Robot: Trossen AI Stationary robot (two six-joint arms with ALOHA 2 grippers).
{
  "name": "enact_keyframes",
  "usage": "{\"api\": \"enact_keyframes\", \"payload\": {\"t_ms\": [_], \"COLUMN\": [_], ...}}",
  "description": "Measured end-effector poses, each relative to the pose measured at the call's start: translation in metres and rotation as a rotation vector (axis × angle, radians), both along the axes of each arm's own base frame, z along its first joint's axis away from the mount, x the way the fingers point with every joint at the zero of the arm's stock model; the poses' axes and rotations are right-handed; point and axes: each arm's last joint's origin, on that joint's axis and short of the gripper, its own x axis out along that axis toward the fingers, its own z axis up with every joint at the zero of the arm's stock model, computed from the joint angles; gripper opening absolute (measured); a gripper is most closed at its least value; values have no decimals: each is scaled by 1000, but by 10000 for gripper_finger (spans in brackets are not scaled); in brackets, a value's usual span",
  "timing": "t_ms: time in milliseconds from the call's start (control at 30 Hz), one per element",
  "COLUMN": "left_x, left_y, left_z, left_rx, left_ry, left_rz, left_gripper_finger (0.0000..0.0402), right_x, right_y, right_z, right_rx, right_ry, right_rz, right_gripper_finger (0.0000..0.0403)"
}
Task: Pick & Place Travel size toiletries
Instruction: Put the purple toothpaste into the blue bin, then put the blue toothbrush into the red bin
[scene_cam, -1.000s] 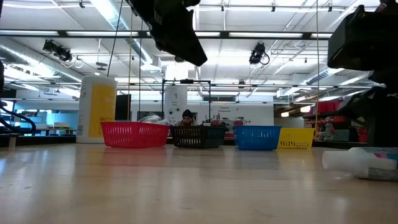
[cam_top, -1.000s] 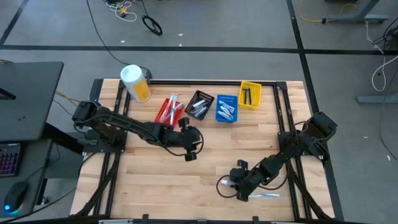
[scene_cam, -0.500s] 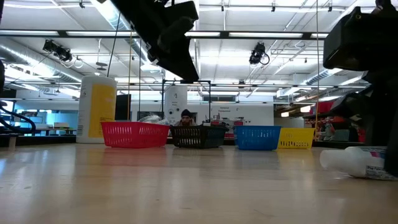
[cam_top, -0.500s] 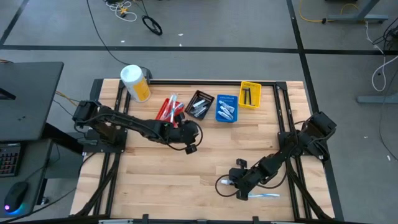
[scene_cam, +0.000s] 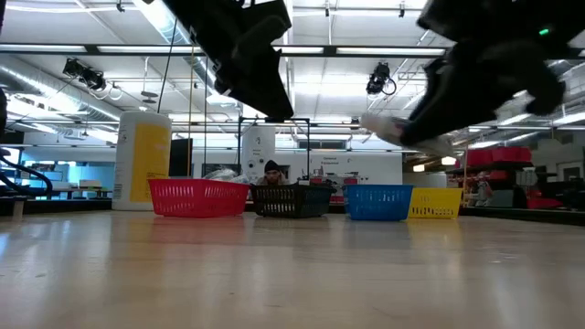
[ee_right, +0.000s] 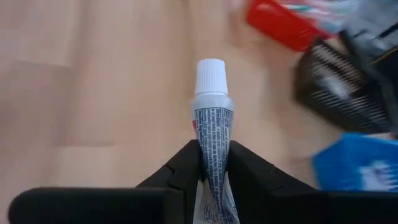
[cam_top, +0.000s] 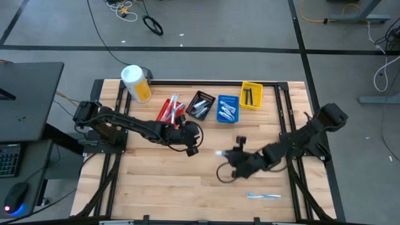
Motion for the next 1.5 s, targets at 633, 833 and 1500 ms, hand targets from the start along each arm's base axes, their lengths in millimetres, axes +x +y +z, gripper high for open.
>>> {"api": "enact_keyframes", "payload": {"t_ms": [633, 833, 1500], "left_x": [-3, -3, -3], "left_y": [-17, -17, -16], "left_z": [0, 0, 0], "left_rx": [-130, -134, -122], "left_ry": [-76, -78, -76], "left_rz": [87, 89, 88], "left_gripper_finger": [169, 169, 169], "right_x": [8, 7, 14], "right_y": [-203, -220, -222], "right_z": [-8, -7, -2], "right_rx": [7, 113, 146], "right_ry": [231, 179, 84], "right_rz": [-408, -301, -259], "right_gripper_finger": [85, 85, 173]}}
